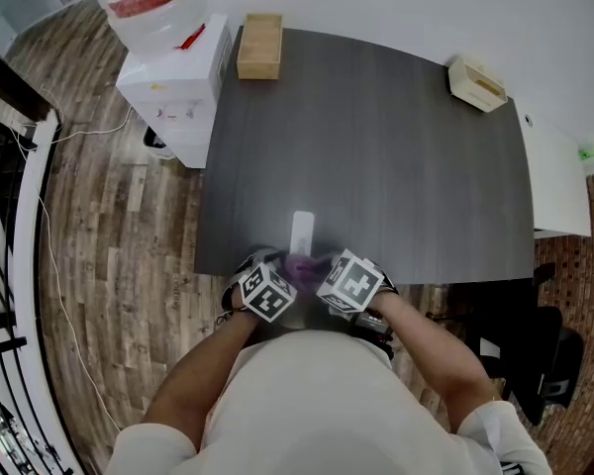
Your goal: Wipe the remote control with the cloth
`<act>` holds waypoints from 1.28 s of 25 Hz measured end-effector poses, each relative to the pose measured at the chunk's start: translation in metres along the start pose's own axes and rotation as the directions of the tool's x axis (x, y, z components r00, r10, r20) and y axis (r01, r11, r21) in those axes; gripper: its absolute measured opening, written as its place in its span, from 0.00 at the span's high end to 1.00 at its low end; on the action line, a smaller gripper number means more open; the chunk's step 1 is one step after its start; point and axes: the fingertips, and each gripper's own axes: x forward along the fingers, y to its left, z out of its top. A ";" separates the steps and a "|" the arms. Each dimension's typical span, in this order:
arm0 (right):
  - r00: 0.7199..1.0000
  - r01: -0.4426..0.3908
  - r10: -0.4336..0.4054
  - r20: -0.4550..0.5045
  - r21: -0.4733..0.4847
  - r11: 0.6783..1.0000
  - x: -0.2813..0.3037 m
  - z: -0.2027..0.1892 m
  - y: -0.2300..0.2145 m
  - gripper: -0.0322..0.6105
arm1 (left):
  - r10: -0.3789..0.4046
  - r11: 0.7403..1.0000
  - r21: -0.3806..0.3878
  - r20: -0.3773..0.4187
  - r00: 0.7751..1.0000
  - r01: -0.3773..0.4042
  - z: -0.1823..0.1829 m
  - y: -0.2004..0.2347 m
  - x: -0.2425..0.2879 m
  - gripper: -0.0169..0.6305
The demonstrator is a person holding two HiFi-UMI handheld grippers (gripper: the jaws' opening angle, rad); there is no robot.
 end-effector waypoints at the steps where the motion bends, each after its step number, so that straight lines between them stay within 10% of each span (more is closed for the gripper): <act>1: 1.000 -0.003 0.003 0.028 0.010 1.000 -0.006 0.000 0.002 0.81 | -0.001 1.000 -0.018 0.004 1.000 0.001 -0.002 0.001 -0.003 0.70; 13: 0.955 0.191 -0.232 0.183 0.216 0.958 -0.064 -0.040 -0.048 0.81 | 0.026 0.929 -0.371 0.093 0.995 0.011 0.050 0.011 -0.009 0.55; 25: 0.933 0.198 -0.284 0.223 0.342 0.918 -0.089 -0.072 -0.080 0.81 | 0.175 0.939 -0.278 -0.118 0.977 -0.202 0.056 0.032 0.029 0.52; 29: 0.926 0.176 -0.295 0.236 0.422 0.889 -0.097 -0.081 -0.095 0.81 | 0.084 0.923 -0.374 -0.038 0.996 -0.092 0.059 0.030 0.027 0.60; 32: 0.933 0.156 -0.279 0.227 0.444 0.882 -0.088 -0.079 -0.098 0.81 | -0.093 0.851 -0.506 0.121 0.988 0.142 0.066 0.016 0.024 0.62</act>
